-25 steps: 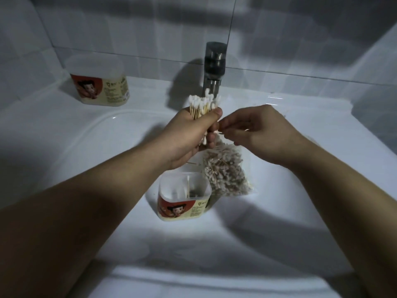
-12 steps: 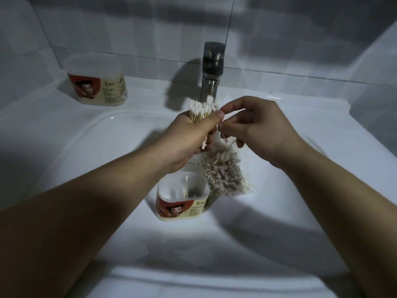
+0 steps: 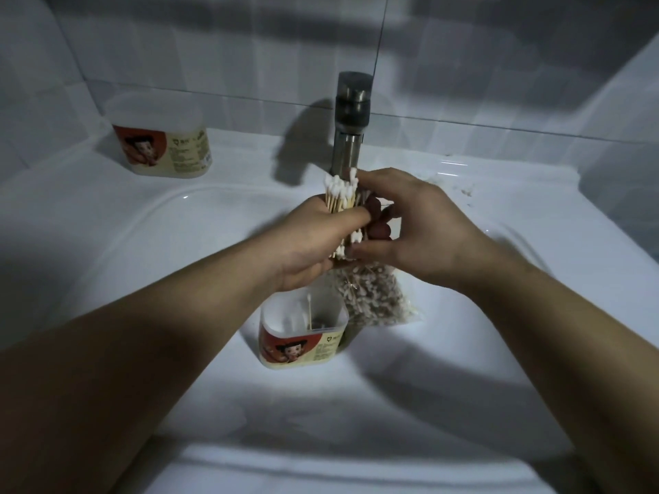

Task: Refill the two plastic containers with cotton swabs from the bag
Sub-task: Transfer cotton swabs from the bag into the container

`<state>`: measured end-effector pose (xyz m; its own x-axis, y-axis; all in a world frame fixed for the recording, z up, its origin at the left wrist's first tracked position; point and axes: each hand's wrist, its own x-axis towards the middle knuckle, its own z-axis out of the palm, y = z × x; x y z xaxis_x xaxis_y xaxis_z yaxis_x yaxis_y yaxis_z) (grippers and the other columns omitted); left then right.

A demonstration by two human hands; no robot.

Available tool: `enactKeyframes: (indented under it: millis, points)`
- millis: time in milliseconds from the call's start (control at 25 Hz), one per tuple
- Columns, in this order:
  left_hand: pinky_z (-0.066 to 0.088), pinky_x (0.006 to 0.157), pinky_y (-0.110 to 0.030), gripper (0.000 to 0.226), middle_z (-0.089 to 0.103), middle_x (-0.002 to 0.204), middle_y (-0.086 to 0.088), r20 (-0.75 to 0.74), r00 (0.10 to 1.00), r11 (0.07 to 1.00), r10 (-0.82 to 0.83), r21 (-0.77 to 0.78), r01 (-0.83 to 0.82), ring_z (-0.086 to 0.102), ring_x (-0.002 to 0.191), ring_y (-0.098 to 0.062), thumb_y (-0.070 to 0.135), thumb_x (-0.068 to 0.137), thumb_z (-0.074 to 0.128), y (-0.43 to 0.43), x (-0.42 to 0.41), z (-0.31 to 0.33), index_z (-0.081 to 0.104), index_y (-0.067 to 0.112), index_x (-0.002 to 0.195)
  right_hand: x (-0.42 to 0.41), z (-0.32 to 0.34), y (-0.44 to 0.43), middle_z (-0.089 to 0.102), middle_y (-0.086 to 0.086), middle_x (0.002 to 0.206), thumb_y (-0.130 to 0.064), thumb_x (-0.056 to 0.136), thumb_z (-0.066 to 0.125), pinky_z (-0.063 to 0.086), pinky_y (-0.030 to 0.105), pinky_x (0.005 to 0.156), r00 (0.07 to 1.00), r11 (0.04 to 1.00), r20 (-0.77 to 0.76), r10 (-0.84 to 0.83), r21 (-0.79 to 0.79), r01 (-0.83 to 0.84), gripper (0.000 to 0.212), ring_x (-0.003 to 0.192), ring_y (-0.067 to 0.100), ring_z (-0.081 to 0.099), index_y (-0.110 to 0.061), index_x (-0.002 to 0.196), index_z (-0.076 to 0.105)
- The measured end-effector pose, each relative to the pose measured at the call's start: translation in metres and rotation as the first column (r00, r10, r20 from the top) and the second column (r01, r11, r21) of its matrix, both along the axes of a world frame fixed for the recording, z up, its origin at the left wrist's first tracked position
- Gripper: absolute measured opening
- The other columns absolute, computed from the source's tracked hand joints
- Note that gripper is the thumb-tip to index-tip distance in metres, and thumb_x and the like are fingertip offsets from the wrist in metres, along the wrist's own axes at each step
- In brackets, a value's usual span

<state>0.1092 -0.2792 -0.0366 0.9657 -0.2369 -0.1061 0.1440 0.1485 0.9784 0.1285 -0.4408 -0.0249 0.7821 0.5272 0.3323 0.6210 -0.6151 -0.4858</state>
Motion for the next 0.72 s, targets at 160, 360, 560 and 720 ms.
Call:
enactKeyframes:
  millis: [160,360,560,720]
  points:
    - [0.055,0.056,-0.025,0.017,0.074,0.080,-0.004,0.010,1.000,0.999,-0.012,-0.029,0.013,0.072,0.075,-0.015,0.004,0.102,0.053,0.0003,-0.0007,0.0012,0.067,0.014,0.103,-0.0024,0.0032,-0.0003,0.046,-0.009,0.147,-0.028,0.068,0.092,0.050,0.022,0.099,0.997,0.997,-0.053,0.055,0.061,-0.051,0.112,0.126,0.004,0.050,-0.034,0.158,0.026]
    - [0.057,0.056,-0.024,0.021,0.074,0.078,-0.002,-0.006,1.000,0.999,-0.029,-0.024,0.029,0.073,0.072,-0.013,0.004,0.103,0.051,0.0005,-0.0022,0.0018,0.069,0.014,0.102,-0.0036,0.0053,-0.0006,0.060,-0.010,0.125,-0.035,0.066,0.091,0.051,0.030,0.098,0.995,0.997,0.089,0.034,-0.068,-0.028,0.092,0.111,0.006,0.059,-0.024,0.146,0.048]
    - [0.056,0.057,-0.024,0.021,0.069,0.072,-0.003,-0.040,0.999,0.997,-0.036,-0.073,0.033,0.071,0.066,-0.013,0.004,0.102,0.053,-0.0015,-0.0040,0.0032,0.069,0.013,0.093,-0.0029,0.0038,-0.0018,0.050,-0.006,0.145,-0.043,0.065,0.091,0.039,0.004,0.096,0.996,0.994,0.039,0.084,-0.080,-0.081,0.112,0.117,-0.001,0.051,-0.028,0.157,0.029]
    - [0.054,0.053,-0.022,0.026,0.068,0.066,-0.001,-0.048,0.998,0.996,-0.039,-0.080,0.036,0.070,0.061,-0.011,0.001,0.102,0.050,-0.0022,-0.0047,0.0033,0.067,0.012,0.087,-0.0037,0.0030,0.0008,0.058,-0.005,0.130,-0.055,0.065,0.084,0.039,0.006,0.092,0.992,0.993,0.113,0.060,-0.112,-0.047,0.098,0.105,0.000,0.051,-0.018,0.148,0.047]
